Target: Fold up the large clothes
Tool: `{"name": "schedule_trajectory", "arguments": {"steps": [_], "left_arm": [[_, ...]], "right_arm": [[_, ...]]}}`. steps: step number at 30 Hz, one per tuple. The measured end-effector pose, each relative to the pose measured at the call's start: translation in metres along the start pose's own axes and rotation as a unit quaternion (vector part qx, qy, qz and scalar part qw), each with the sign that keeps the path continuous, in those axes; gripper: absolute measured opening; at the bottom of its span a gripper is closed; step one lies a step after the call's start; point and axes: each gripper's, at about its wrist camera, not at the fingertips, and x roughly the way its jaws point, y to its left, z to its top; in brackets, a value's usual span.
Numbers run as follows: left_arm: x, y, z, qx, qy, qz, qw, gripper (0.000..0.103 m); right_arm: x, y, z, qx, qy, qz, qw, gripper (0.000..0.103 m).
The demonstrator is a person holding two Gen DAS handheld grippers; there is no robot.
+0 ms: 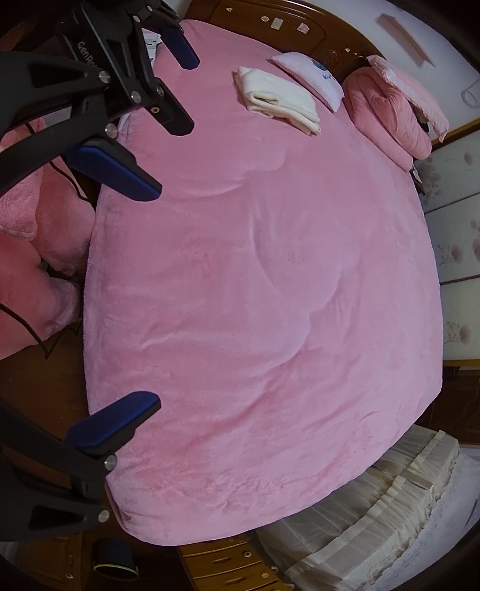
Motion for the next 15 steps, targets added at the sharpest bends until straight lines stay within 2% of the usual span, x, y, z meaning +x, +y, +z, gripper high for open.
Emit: {"name": "schedule_trajectory", "arguments": {"steps": [15], "left_arm": [[0.0065,-0.0007,-0.0008,-0.003,0.013,-0.004,0.9999,0.102]], "right_arm": [[0.0043,-0.0016,0.001,-0.007,0.014,0.003,1.0,0.103]]}}
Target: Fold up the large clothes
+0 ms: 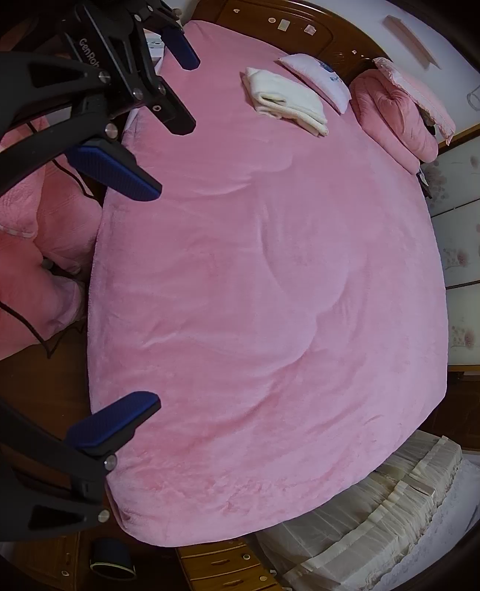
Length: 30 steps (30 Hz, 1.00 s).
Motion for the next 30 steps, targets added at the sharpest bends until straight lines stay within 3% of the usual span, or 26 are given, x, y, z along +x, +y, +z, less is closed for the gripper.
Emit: {"name": "schedule_trajectory", "arguments": {"steps": [30], "left_arm": [[0.013,-0.002,0.015,-0.016,0.013,0.006,0.9998,0.102]], "right_arm": [[0.01,0.003,0.014,-0.031,0.004,-0.007,0.999,0.103]]}}
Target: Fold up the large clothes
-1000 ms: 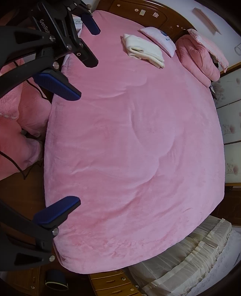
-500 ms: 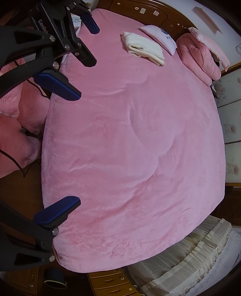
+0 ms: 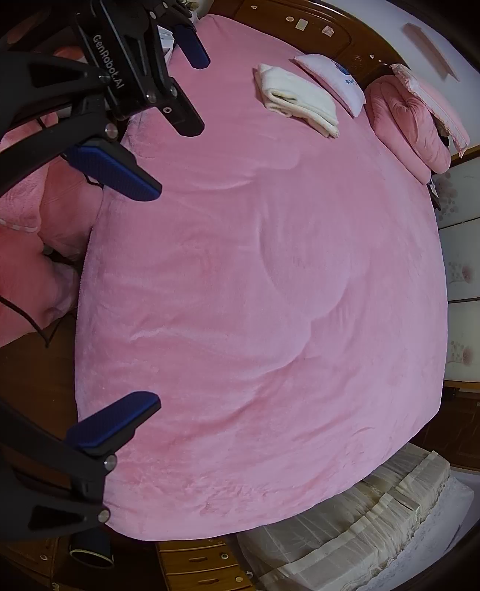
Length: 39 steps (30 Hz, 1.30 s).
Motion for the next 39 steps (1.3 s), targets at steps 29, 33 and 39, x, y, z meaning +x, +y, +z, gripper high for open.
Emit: {"name": "schedule_trajectory", "arguments": {"steps": [29,33,39], "left_arm": [[0.0,-0.003,0.002,0.001,0.002,0.011,0.9999,0.102],[0.0,-0.003,0.002,0.0,0.002,0.012,0.9999,0.102],[0.0,-0.003,0.002,0.0,0.003,0.012,0.9999,0.102]], "right_arm": [[0.008,-0.002,0.002,0.008,0.014,0.013,1.0,0.103],[0.009,-0.003,0.003,0.008,0.015,0.014,1.0,0.103],[0.012,-0.004,0.005,0.01,0.019,0.015,1.0,0.103]]}}
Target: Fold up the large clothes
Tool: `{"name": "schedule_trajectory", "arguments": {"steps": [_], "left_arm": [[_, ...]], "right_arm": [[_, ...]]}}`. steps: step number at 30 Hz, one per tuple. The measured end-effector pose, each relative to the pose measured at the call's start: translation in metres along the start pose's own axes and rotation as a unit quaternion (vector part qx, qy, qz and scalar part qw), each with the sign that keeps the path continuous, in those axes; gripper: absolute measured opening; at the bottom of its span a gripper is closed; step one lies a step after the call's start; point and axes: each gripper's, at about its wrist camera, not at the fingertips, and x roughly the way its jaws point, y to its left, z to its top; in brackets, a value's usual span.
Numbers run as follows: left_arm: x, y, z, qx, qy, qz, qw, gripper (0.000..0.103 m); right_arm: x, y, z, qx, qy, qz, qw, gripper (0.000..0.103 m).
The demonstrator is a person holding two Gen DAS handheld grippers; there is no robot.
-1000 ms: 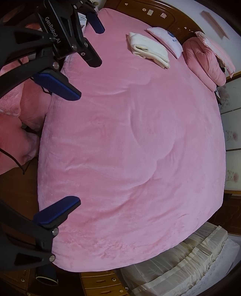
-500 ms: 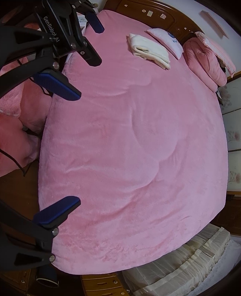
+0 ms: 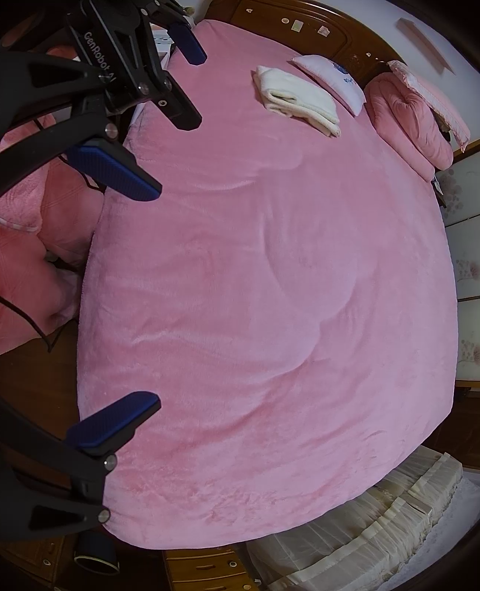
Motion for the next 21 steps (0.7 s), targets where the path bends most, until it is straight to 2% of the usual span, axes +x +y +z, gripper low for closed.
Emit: {"name": "schedule_trajectory", "arguments": {"steps": [21], "left_arm": [[-0.0001,0.0023,0.0012,-0.001,-0.002,0.0,1.0,0.102]], "right_arm": [[0.0069,-0.0045,0.0037,0.004,0.012,0.002,1.0,0.103]]}}
